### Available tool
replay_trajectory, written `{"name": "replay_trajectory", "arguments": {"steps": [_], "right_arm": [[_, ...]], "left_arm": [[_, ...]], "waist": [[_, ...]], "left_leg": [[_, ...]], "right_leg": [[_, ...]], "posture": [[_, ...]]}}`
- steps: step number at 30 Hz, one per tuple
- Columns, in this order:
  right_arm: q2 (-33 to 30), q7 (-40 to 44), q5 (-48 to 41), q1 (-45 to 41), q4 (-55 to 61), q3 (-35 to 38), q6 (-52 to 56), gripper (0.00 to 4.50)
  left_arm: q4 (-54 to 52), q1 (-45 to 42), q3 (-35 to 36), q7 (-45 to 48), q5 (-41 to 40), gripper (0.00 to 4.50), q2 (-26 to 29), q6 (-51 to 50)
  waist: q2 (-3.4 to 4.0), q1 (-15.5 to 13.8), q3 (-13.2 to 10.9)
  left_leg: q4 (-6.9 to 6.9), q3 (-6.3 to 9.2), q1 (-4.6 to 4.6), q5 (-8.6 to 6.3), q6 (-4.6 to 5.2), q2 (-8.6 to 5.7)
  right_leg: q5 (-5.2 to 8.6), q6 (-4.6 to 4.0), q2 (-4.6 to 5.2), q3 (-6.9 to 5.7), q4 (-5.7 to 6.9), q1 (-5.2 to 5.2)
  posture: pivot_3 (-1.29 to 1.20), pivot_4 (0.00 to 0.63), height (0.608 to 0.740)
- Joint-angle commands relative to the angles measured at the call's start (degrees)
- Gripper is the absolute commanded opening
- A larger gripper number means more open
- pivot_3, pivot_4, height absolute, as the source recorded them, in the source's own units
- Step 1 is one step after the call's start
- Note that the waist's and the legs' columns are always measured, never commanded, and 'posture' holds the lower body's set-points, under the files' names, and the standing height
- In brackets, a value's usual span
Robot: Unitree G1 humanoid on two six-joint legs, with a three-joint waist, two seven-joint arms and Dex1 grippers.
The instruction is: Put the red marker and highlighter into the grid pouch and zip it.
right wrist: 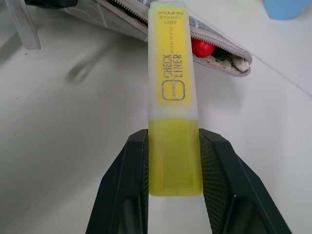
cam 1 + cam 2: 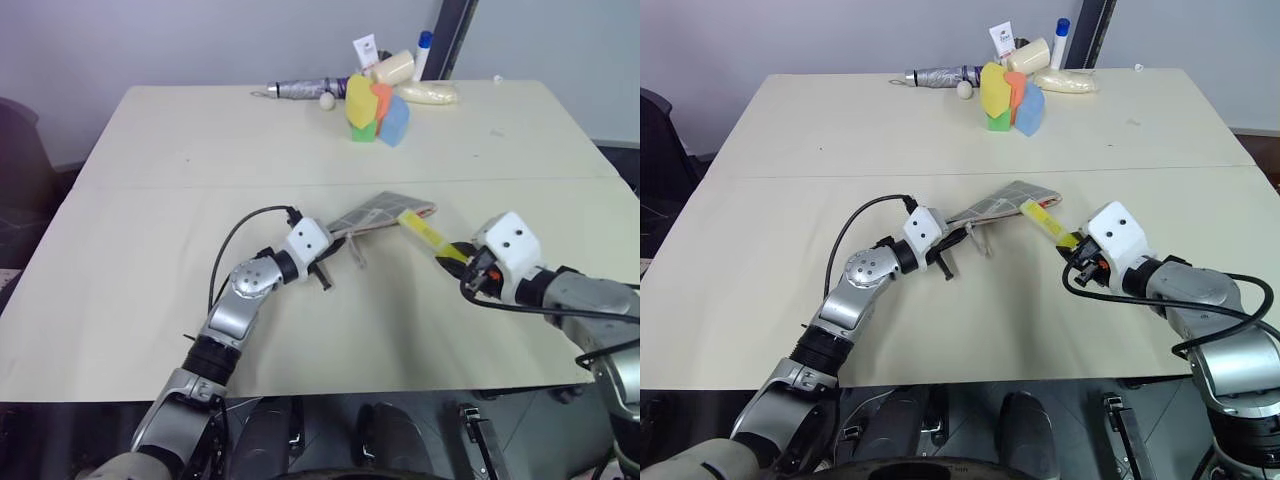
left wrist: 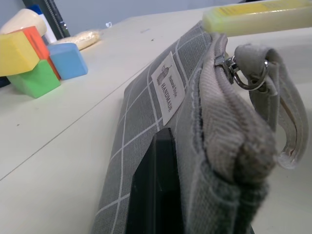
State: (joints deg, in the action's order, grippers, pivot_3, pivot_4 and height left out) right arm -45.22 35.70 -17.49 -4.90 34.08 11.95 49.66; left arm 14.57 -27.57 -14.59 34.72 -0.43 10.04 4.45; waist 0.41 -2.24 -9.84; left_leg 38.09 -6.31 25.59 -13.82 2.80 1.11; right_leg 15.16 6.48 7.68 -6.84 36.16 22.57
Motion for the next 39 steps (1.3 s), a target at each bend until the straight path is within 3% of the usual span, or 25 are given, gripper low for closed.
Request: {"name": "replay_trajectory", "arguments": {"steps": [1, 8, 28, 39], "right_arm": [[-0.38, -0.08, -1.17, 0.69, 1.86, 3.1, -0.3, 0.88], [-0.74, 0.2, -2.88, 1.23, 2.55, 4.39, -0.5, 0.88], [-1.95, -0.09, -1.57, -1.88, -0.23, -1.43, -1.0, 0.88], [-17.39, 9.45, 4.74, -4.48, 1.11, -11.2, -6.78, 0.88]], "left_arm": [[-2.14, -0.36, 0.59, -0.22, -0.45, 0.0, -0.35, 0.73], [-1.88, -0.4, 0.45, -0.11, -0.5, 0.0, -0.56, 0.79], [-3.86, 0.19, 0.09, 0.92, -0.98, 0.0, -0.46, 1.36], [-4.18, 0.4, -5.59, 7.19, 4.43, 0.0, 5.29, 9.61]], "waist": [[0.0, 0.04, 0.0], [0.0, 0.03, 0.0], [0.0, 0.03, 0.0], [0.0, 0.03, 0.0]], "left_leg": [[0.0, 0.0, 0.0, 0.0, 0.0, 0.0], [0.0, 0.0, -0.01, 0.0, 0.0, 0.0], [0.0, 0.0, 0.0, 0.0, 0.0, 0.0], [0.01, -0.01, 0.0, 0.0, 0.0, 0.0]], "right_leg": [[0.0, 0.0, 0.0, 0.0, 0.0, 0.0], [0.0, 0.0, 0.0, 0.0, 0.0, 0.0], [0.0, 0.0, 0.0, 0.0, 0.01, 0.0], [0.0, -0.01, 0.02, 0.0, -0.01, 0.02]], "posture": [[0.0, 0.15, 0.74], [0.0, 0.15, 0.74], [0.0, 0.15, 0.74], [0.0, 0.15, 0.74]]}}
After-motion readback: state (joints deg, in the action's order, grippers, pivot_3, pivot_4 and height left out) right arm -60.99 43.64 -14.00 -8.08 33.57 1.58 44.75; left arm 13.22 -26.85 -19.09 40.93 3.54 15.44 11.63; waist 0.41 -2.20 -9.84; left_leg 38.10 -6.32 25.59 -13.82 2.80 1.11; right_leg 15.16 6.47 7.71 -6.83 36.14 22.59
